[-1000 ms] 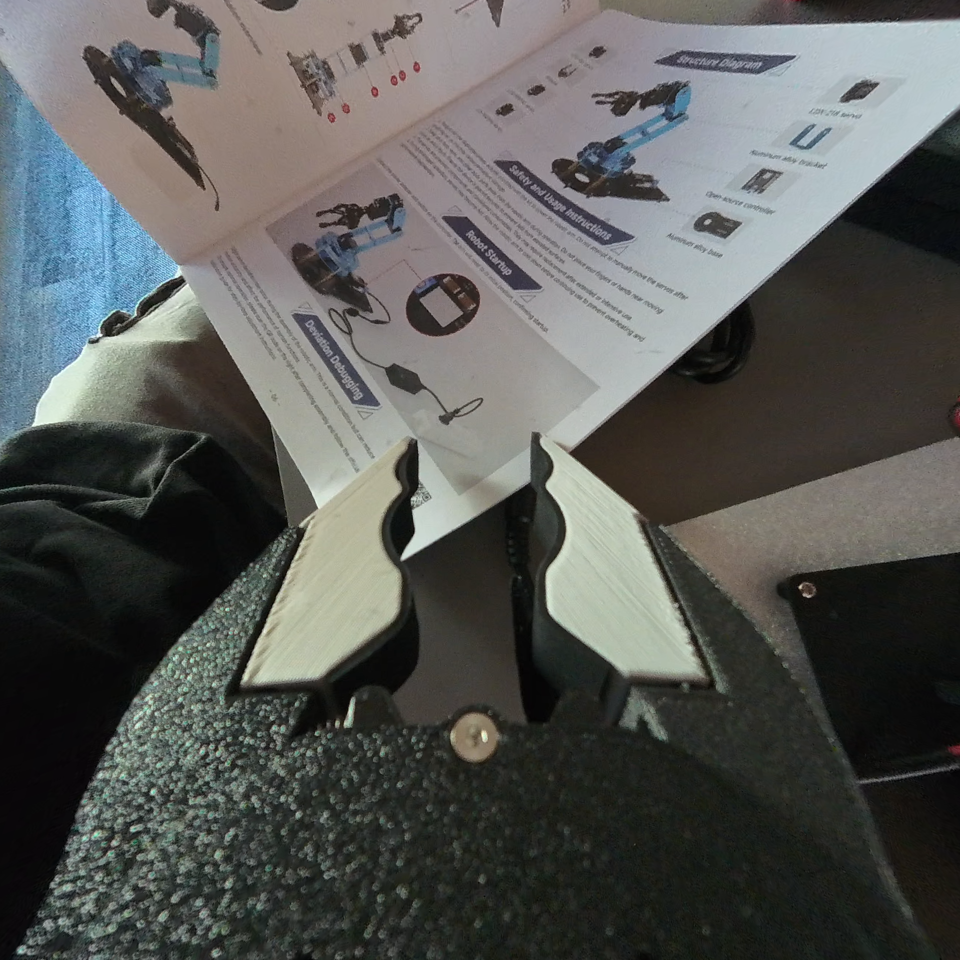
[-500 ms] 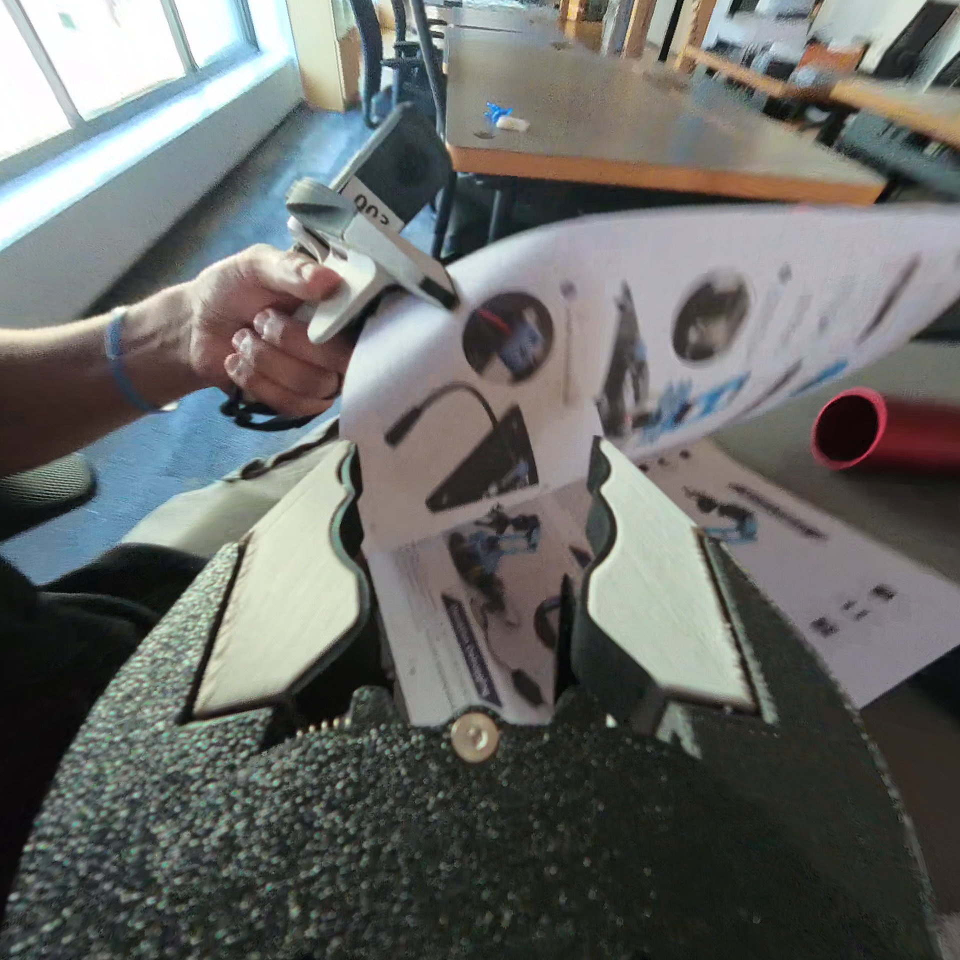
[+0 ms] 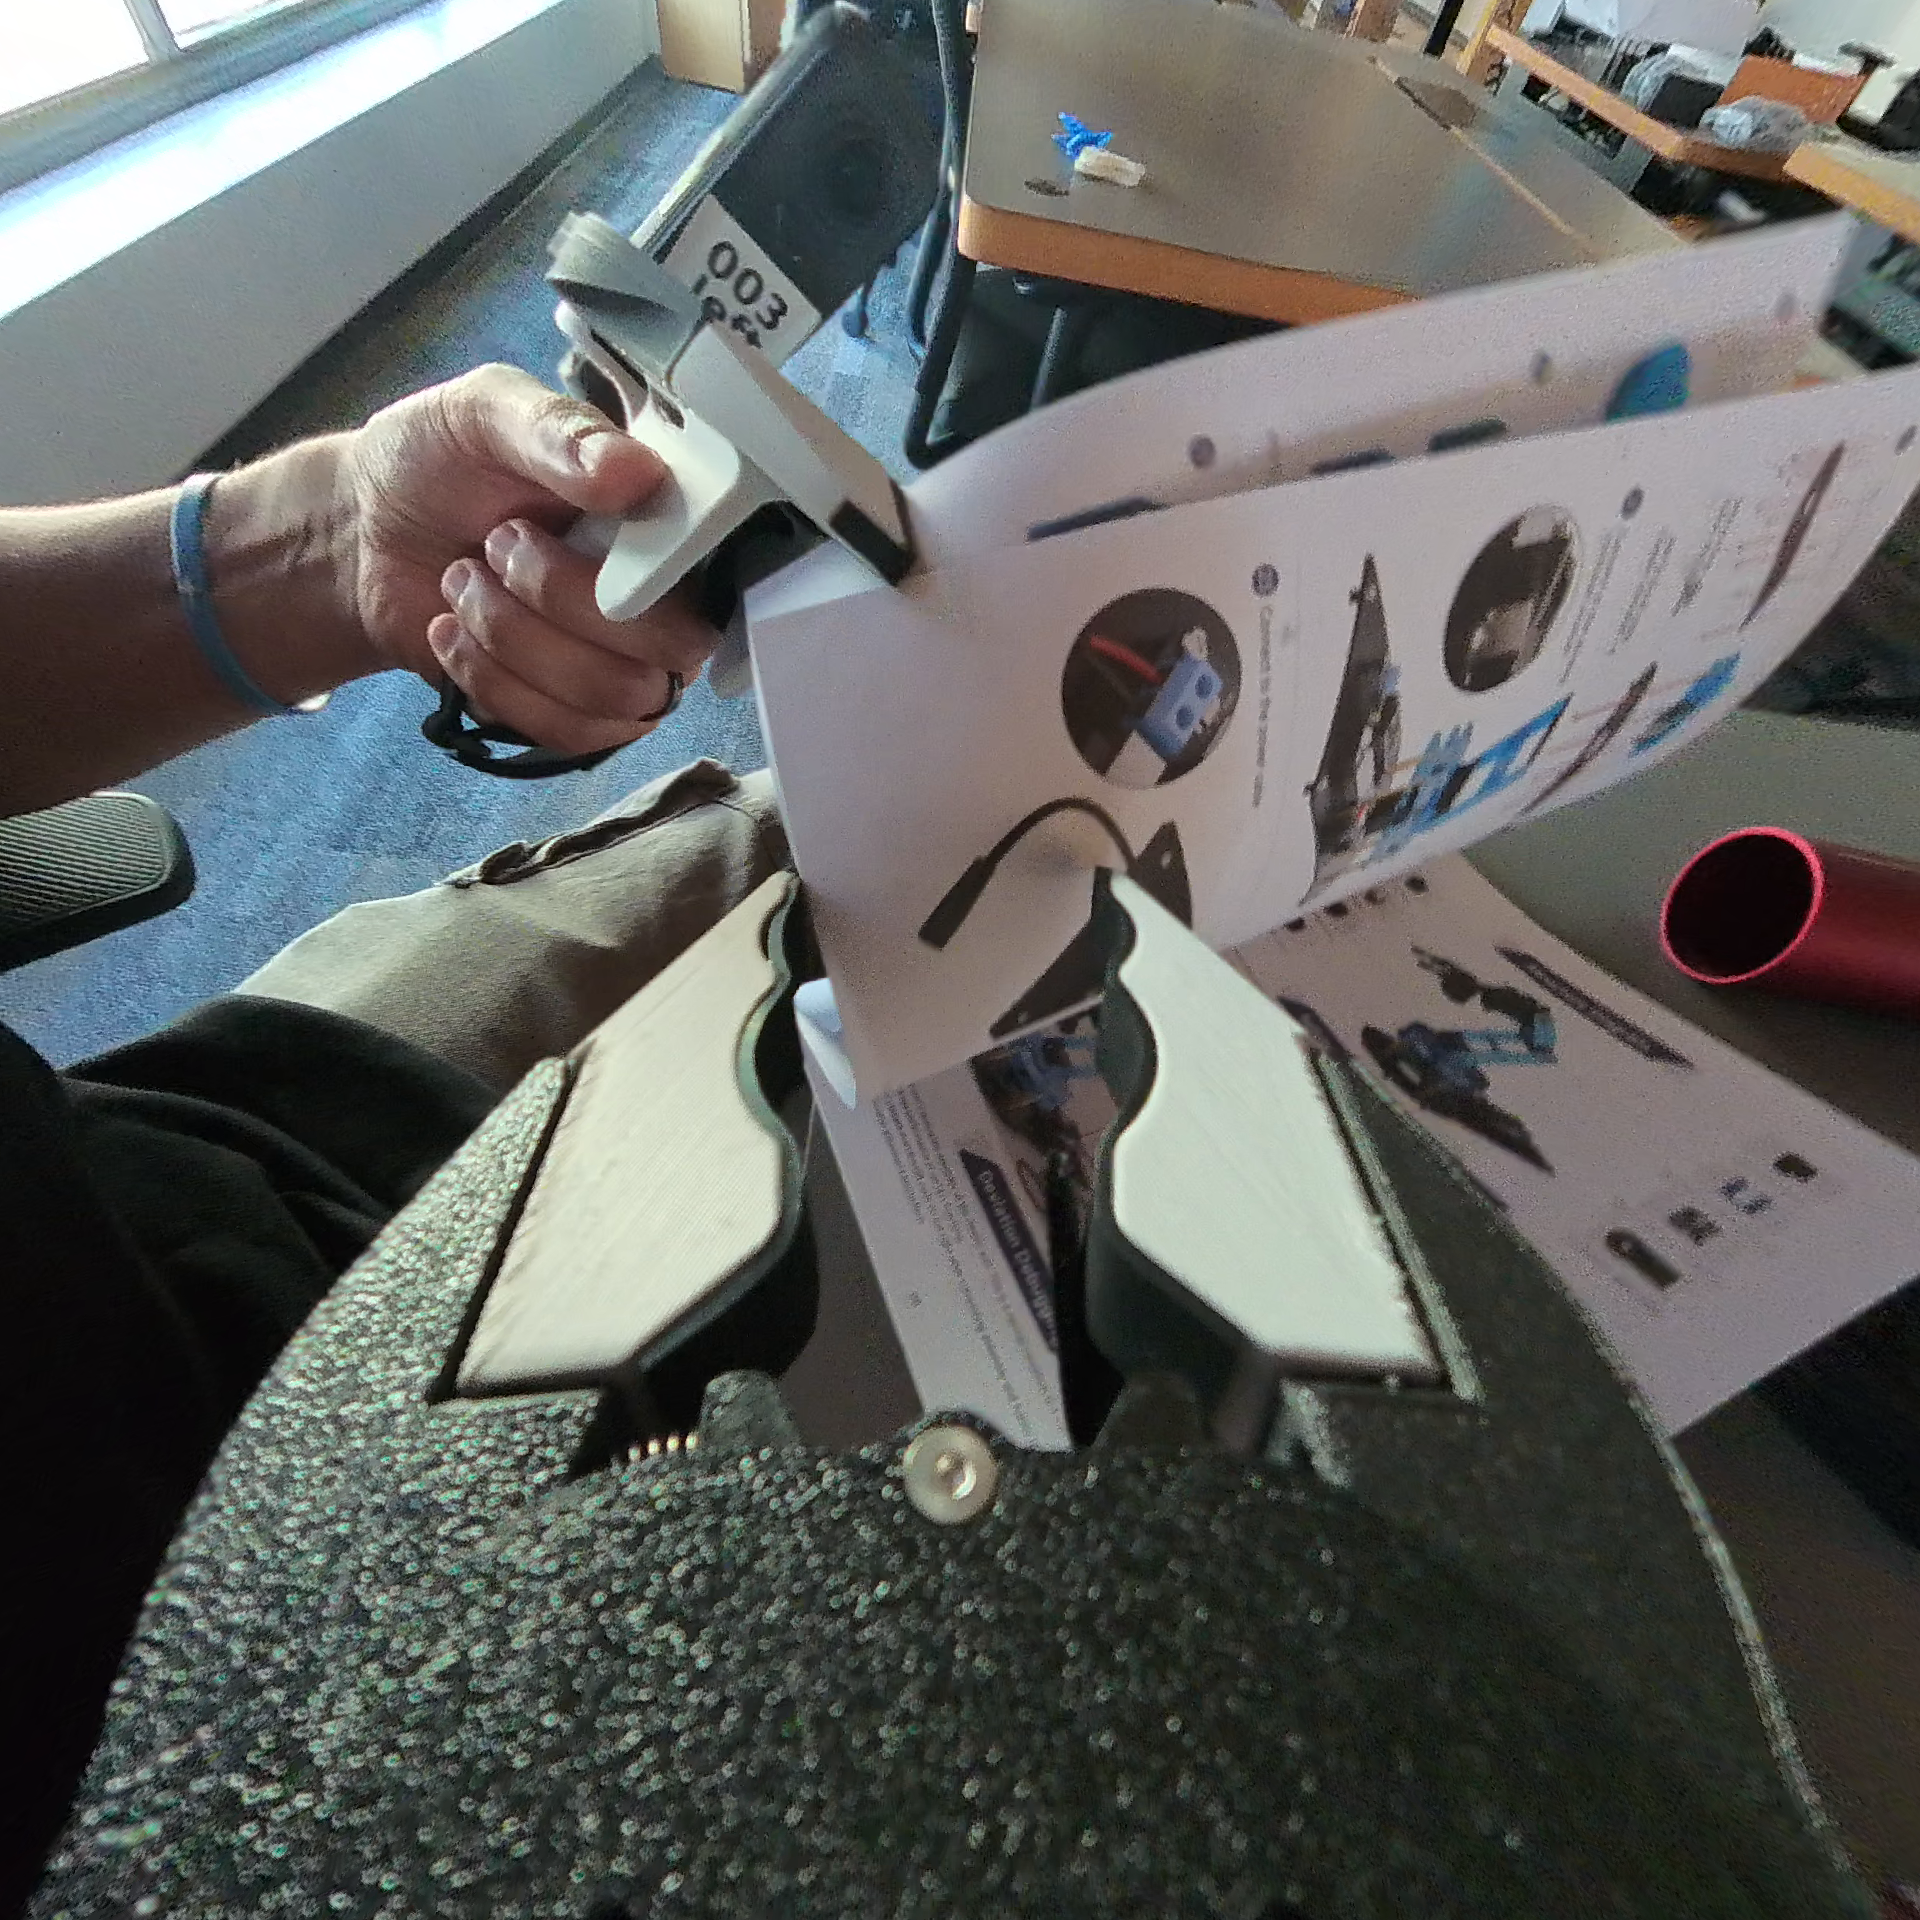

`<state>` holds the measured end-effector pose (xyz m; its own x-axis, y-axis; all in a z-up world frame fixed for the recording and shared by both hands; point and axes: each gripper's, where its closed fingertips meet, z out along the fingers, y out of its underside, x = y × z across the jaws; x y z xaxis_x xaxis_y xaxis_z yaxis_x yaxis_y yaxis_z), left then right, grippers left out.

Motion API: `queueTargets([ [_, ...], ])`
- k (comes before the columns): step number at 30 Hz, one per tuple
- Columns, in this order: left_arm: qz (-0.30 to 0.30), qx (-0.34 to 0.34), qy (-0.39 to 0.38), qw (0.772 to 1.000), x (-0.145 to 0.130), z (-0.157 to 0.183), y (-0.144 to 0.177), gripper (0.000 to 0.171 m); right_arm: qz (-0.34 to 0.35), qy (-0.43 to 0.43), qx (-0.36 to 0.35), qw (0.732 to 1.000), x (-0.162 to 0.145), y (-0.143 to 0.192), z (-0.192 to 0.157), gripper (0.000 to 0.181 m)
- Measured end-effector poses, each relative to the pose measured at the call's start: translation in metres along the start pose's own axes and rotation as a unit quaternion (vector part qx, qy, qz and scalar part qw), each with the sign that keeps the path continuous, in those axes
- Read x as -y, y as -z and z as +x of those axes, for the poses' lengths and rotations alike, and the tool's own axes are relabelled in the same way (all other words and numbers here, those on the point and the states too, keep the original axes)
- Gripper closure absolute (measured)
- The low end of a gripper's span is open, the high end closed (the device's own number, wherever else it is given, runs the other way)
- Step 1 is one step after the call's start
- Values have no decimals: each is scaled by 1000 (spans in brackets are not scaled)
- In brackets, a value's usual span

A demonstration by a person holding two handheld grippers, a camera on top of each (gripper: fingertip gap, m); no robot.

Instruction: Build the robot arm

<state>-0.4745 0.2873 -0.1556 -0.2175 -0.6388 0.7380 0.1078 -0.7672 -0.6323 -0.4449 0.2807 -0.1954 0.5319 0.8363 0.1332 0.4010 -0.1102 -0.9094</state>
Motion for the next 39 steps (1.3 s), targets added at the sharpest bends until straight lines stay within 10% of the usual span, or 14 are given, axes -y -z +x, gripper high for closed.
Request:
queueTargets([
  [6,-4,12,-4,1000,-4,-11,8,171,1,-73,11,997,-12,21,19,124],
  [9,-14,6,-2,1000,-9,-13,2,171,77,-156,46,984,23,27,23,95],
  [13,-24,-32,2,999,-13,-7,-13,171,13,-182,62,981,17,-5,23,71],
  [39,-5,-21,-56,998,-18,-19,-16,171,53,-336,201,919,-2,-8,17,149],
])
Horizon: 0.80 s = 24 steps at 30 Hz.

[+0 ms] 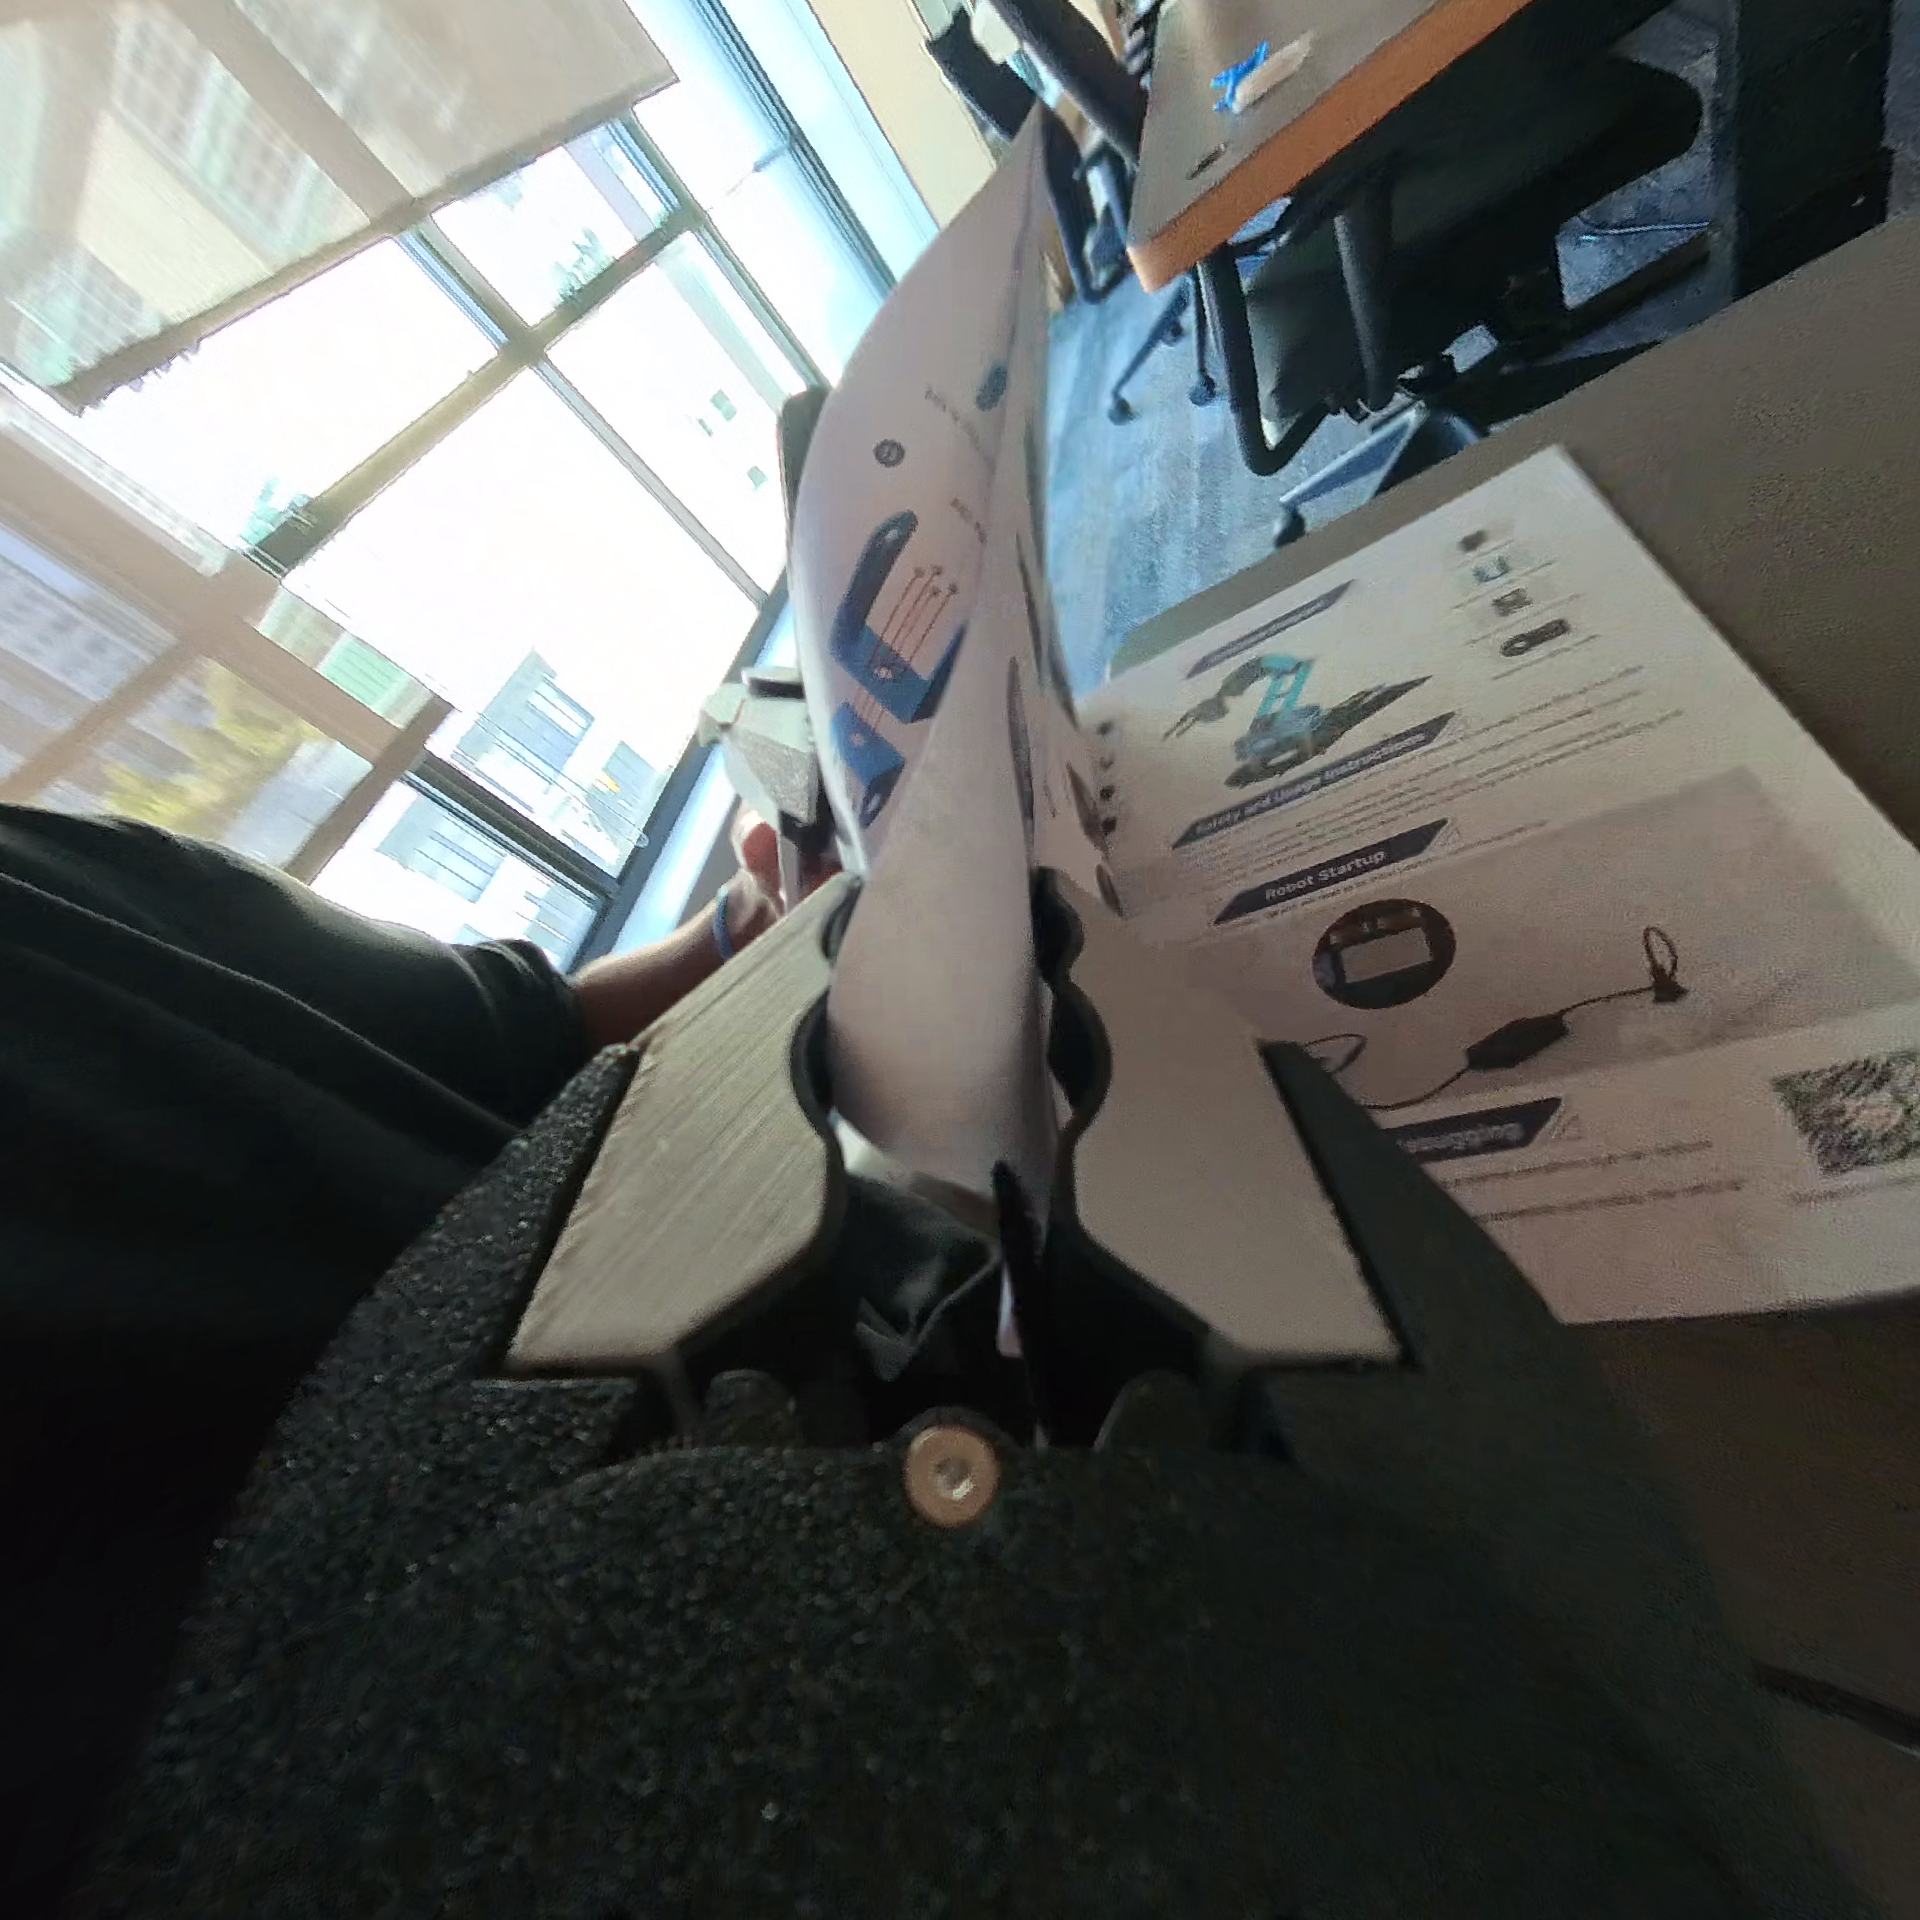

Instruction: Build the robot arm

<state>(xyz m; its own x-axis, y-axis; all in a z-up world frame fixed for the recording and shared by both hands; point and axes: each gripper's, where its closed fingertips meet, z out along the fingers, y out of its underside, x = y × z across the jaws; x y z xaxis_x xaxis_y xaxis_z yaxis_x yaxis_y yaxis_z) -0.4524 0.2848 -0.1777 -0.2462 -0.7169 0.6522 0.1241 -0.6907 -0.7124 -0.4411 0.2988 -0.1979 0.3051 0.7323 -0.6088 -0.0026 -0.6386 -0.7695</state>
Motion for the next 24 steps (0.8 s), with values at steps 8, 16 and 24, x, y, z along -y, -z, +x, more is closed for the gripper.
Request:
queueTargets([
  [8,4,35,-43,998,2,-8,-1,171,30,-55,26,998,1,1,6,155],
  [16,-12,61,-33,998,0,-22,-12,171,71,-92,26,993,8,14,18,158],
  [24,-31,63,-26,997,-6,-29,-24,171,109,-113,0,988,11,36,36,154],
])
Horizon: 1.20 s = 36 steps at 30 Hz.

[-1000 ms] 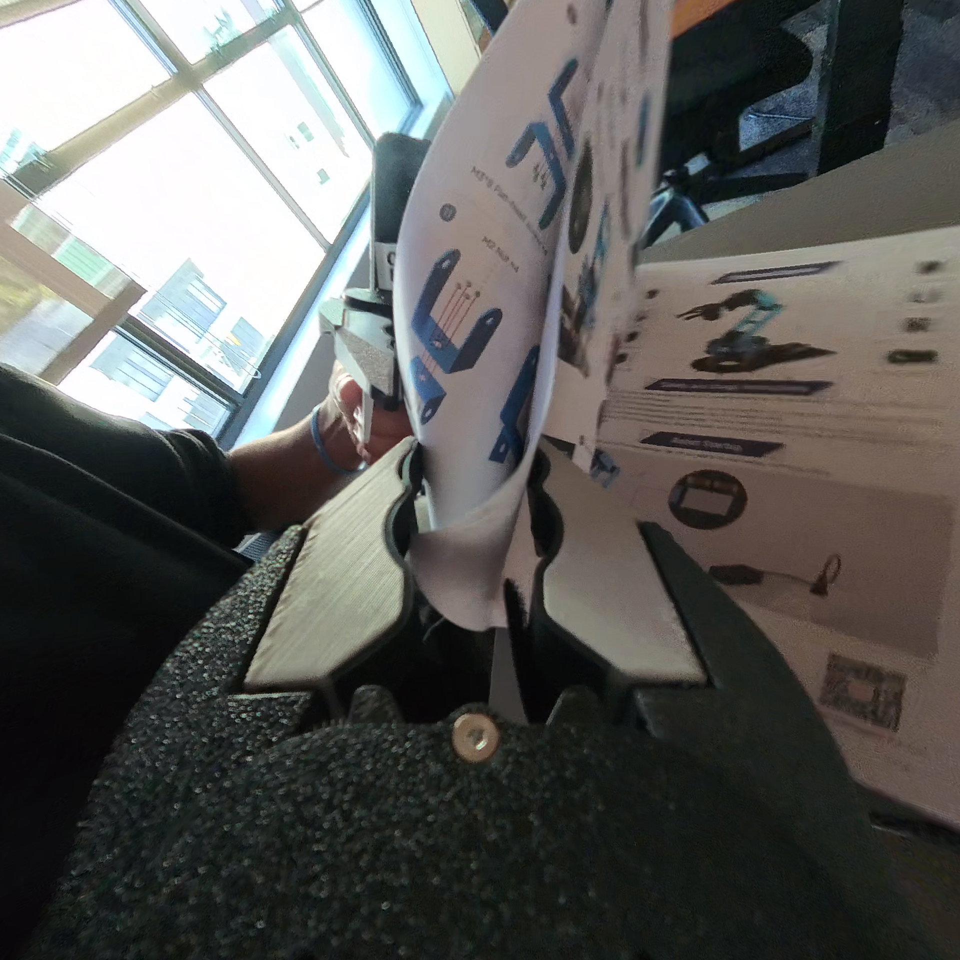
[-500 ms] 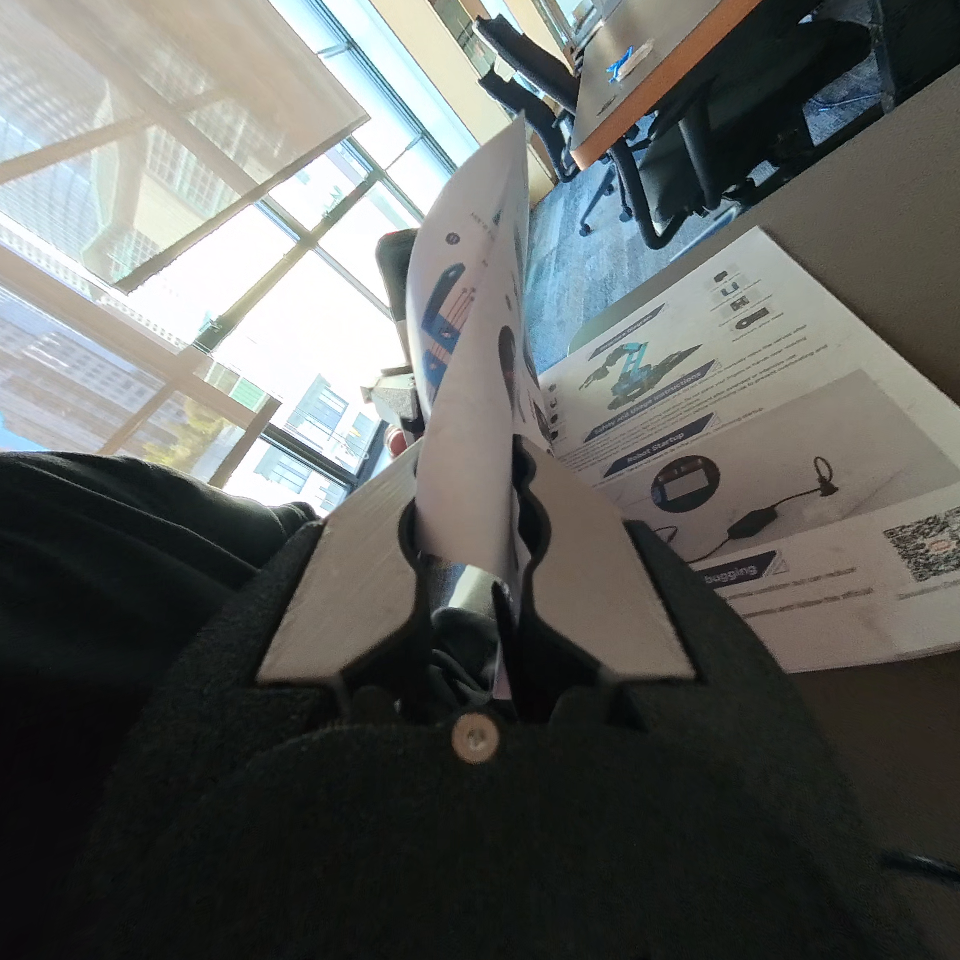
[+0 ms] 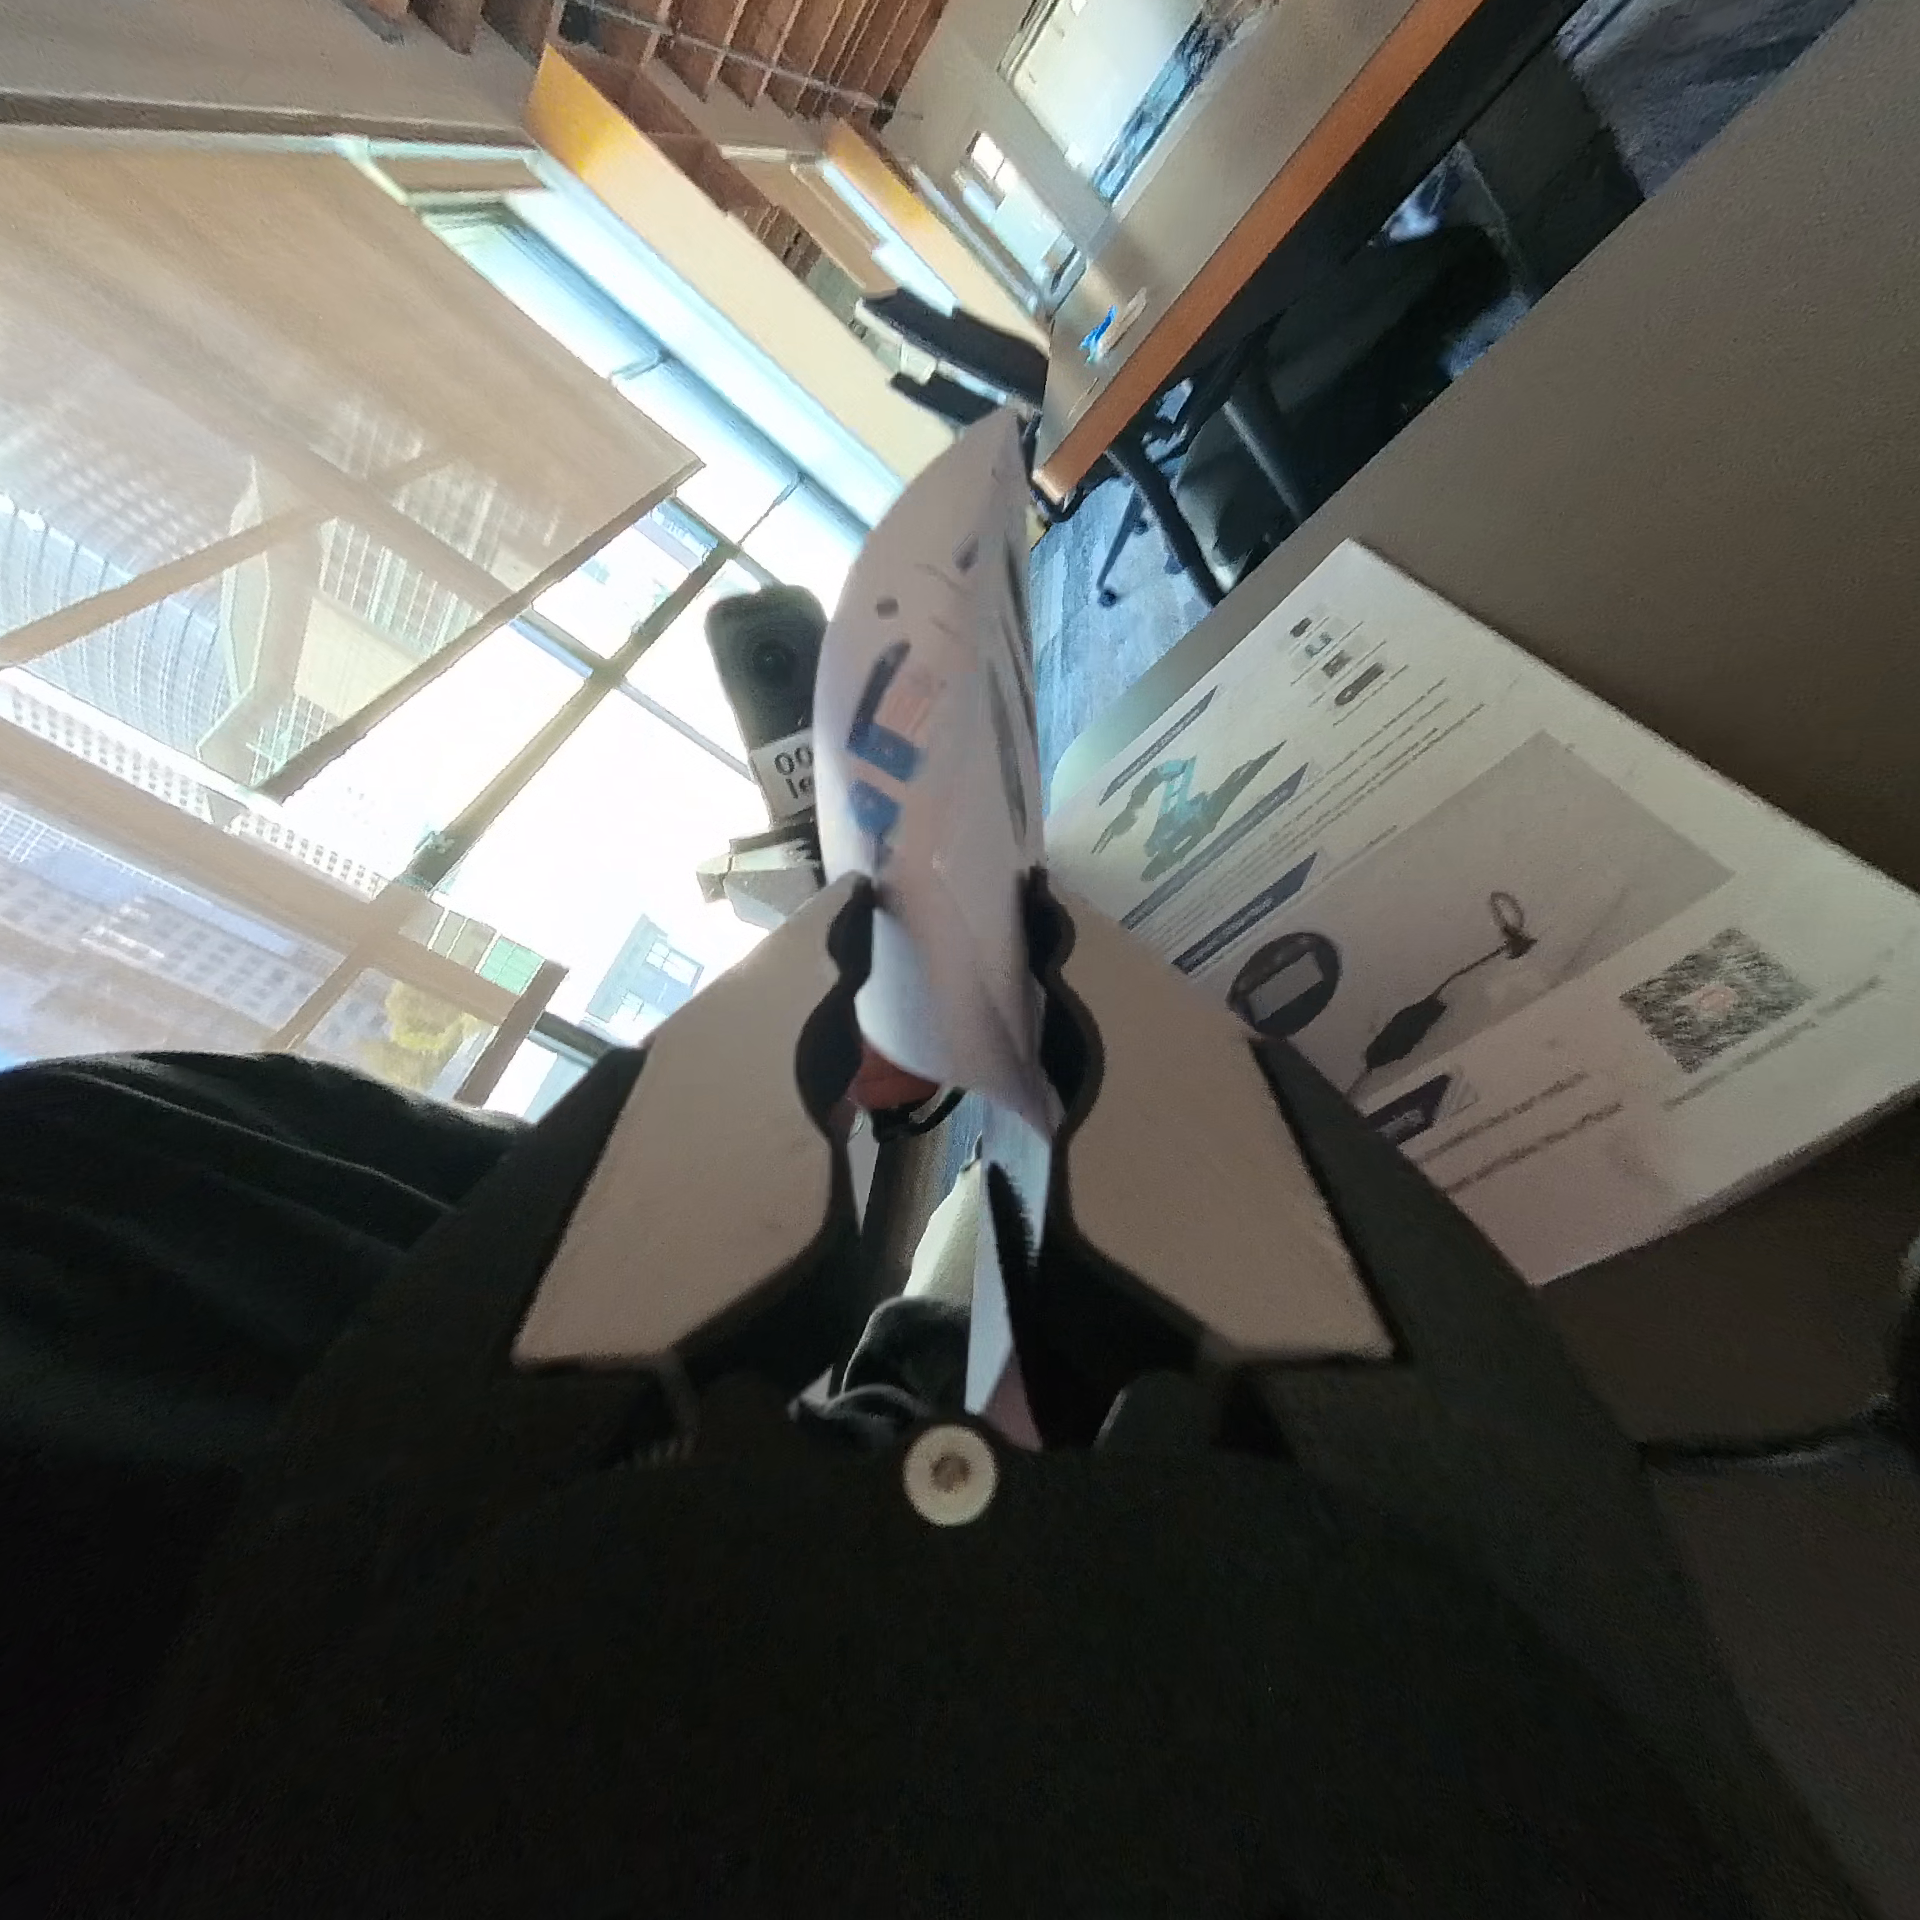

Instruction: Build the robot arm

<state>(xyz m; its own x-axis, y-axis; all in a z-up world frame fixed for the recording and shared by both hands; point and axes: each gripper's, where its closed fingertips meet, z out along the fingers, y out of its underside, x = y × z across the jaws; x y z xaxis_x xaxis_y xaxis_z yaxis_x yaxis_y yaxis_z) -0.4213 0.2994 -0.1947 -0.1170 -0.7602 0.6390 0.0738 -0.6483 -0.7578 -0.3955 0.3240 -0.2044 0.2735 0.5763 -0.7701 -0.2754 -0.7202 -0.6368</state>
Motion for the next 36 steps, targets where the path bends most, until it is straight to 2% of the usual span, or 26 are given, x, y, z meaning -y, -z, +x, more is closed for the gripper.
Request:
queueTargets([
  [1,-2,-5,-1,1000,-1,2,-1,171,18,5,-8,1000,7,6,3,168],
  [2,-1,-9,2,1000,-1,4,-1,171,32,25,-19,999,16,14,4,163],
  [5,-2,-14,3,1000,2,7,1,171,3,160,-76,984,28,31,-6,118],
  [7,-6,-42,3,999,3,16,2,171,-64,224,-55,971,17,26,-26,117],
  [10,-14,-81,-18,996,1,33,0,171,-178,205,-4,962,-13,4,-34,102],
  [11,-17,-92,-21,995,0,37,-1,171,-208,189,18,960,-23,-3,-33,102],
  [13,-18,-97,-25,995,-1,41,-1,171,-239,167,67,954,-35,-12,-35,126],
  [16,-11,-89,-23,996,1,38,3,171,-222,141,118,958,-31,-15,-44,142],
  [19,-10,-73,-33,997,0,35,4,171,-214,141,118,959,-29,-17,-43,148],
  [29,16,-73,-22,997,0,32,6,171,-194,104,135,966,-26,-18,-41,153],
  [36,40,-124,-5,991,3,47,4,171,-183,36,208,960,-27,-15,-54,149],
])
